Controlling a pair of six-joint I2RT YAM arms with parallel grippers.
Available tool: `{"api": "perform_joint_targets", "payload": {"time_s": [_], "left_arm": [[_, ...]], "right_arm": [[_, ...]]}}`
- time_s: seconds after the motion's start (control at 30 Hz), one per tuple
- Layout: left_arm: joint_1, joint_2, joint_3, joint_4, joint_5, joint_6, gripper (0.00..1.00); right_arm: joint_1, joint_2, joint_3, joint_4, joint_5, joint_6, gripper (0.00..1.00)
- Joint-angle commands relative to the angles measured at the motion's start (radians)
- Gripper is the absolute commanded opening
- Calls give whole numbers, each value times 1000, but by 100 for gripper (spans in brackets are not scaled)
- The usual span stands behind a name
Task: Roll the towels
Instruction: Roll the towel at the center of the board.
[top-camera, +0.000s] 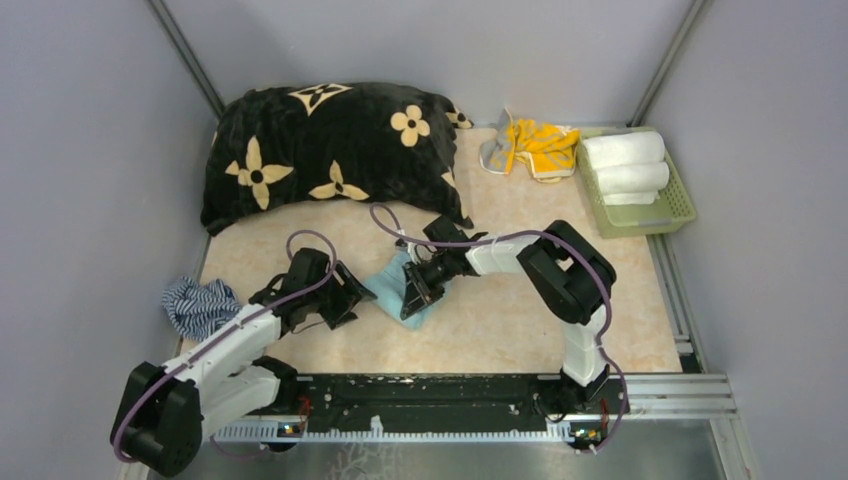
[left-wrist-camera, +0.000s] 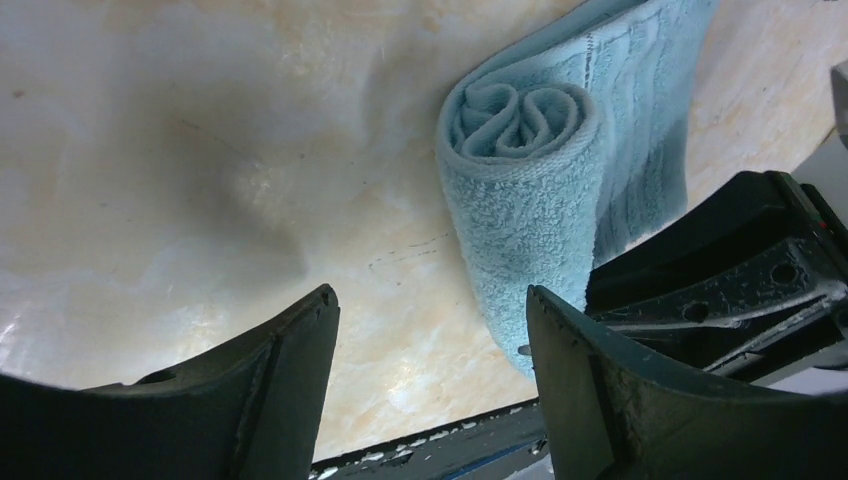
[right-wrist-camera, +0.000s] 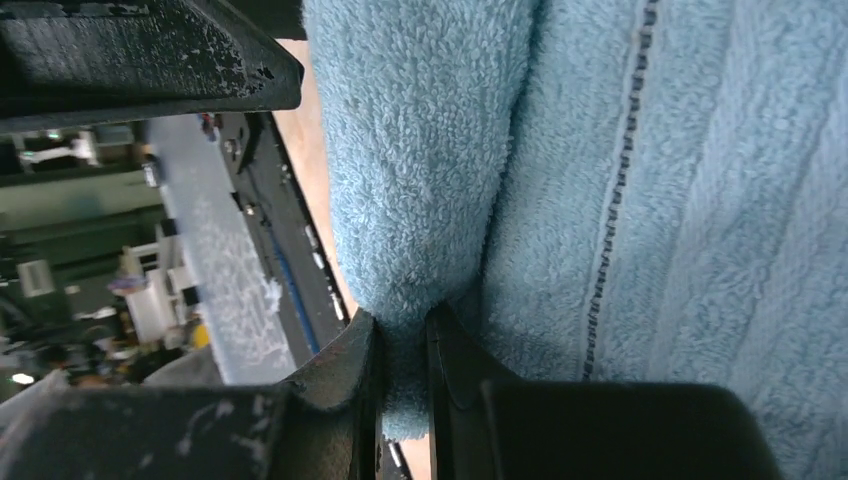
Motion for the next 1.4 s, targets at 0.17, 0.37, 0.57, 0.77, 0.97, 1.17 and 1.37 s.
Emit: {"api": "perform_joint_targets", "payload": {"time_s": [0.17, 0.37, 0.57, 0.77, 0.97, 1.17, 1.37], "left_arm": [[4, 128, 1, 257, 68, -17, 74], [5, 218, 9, 282, 38, -9, 71], [5, 313, 36, 267, 19, -7, 63], [4, 384, 56, 221, 18, -1, 60], [3, 417, 61, 207, 21, -4, 59], [4, 429, 56, 195, 19, -24, 59], [3, 417, 50, 185, 8, -34, 60]], "right_arm": [[-46, 82, -34, 20, -126, 73, 4], [-49, 65, -76, 70, -77, 102, 8], [-43, -33, -85, -3, 110, 41, 26], [32, -224, -74, -132, 416, -20, 46], [178, -363, -8, -259, 785, -104, 53], [367, -382, 37, -250, 1073, -183, 54], [461, -291, 70, -224, 1197, -223, 53]]}}
